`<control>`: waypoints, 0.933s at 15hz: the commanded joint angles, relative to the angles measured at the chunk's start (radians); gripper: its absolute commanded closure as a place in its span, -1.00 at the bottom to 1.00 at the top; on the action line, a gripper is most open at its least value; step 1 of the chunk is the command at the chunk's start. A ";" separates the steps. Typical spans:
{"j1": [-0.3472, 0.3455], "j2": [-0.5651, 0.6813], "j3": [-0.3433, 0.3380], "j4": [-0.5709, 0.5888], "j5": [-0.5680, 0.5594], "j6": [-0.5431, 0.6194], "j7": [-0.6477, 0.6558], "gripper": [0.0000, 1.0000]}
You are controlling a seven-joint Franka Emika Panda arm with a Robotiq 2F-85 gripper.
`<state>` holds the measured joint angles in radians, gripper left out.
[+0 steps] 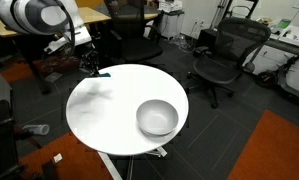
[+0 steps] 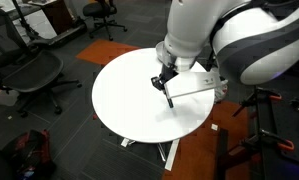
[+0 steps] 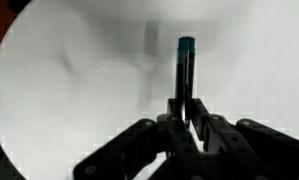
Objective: Place the marker in the bowl
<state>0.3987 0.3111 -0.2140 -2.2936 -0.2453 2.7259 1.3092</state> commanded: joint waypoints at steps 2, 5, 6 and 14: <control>-0.063 -0.189 -0.019 -0.051 -0.175 -0.100 0.063 0.91; -0.169 -0.274 0.018 -0.038 -0.213 -0.177 0.009 0.91; -0.204 -0.296 0.028 -0.035 -0.216 -0.196 -0.007 0.91; -0.436 -0.343 0.050 0.018 -0.116 -0.242 -0.276 0.91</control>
<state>0.0243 -0.0355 -0.1881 -2.2977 -0.4061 2.4976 1.1192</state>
